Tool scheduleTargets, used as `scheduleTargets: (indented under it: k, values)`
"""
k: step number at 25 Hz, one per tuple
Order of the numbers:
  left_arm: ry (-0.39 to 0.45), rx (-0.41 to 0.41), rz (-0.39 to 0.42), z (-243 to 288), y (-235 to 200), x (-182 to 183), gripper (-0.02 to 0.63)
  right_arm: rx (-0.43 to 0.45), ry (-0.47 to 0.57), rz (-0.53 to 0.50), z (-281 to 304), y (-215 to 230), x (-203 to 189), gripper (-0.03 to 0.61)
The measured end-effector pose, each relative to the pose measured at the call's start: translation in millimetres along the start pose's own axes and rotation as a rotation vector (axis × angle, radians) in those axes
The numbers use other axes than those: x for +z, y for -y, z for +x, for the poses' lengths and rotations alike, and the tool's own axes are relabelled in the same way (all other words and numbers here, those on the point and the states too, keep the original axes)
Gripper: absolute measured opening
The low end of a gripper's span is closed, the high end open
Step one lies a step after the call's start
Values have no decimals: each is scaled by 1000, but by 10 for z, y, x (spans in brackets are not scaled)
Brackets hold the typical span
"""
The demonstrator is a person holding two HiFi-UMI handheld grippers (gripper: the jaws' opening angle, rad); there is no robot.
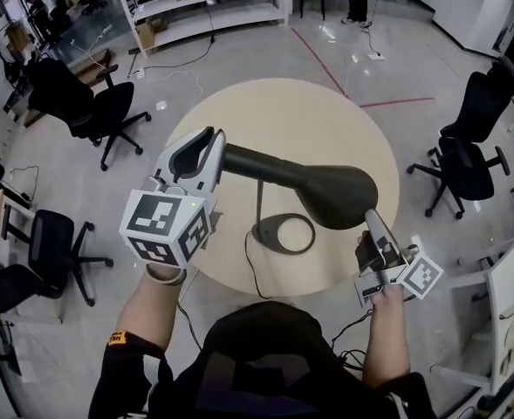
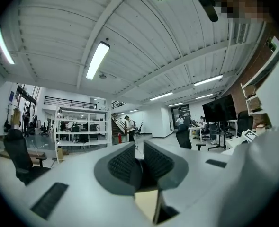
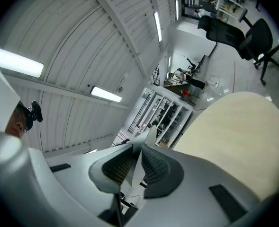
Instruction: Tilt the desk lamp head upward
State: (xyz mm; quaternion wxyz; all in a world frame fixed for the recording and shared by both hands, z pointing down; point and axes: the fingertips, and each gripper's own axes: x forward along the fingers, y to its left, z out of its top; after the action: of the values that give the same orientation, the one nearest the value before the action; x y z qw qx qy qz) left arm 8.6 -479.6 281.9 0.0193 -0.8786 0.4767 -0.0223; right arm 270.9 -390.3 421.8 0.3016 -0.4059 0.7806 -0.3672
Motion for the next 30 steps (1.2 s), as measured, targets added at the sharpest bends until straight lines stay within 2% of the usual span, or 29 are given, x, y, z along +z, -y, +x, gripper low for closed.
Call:
scheduleTargets:
  k: [10,18,20,30]
  values:
    - [7,-19,-142,-88,-170,-255,100,-68,-35,-249,23,-614,405,66]
    - [10,-22,-208,-233,-299,-468,87,-139,-103,-517,154,-1196,514,66]
    - [3,-16,-216,-220,-337,-517,48,-129,-116,-585,252,-1376,559,66]
    - [-70,4,-228,-141,-406,-850,48,-87,-129,-865,726,-2141,612,67]
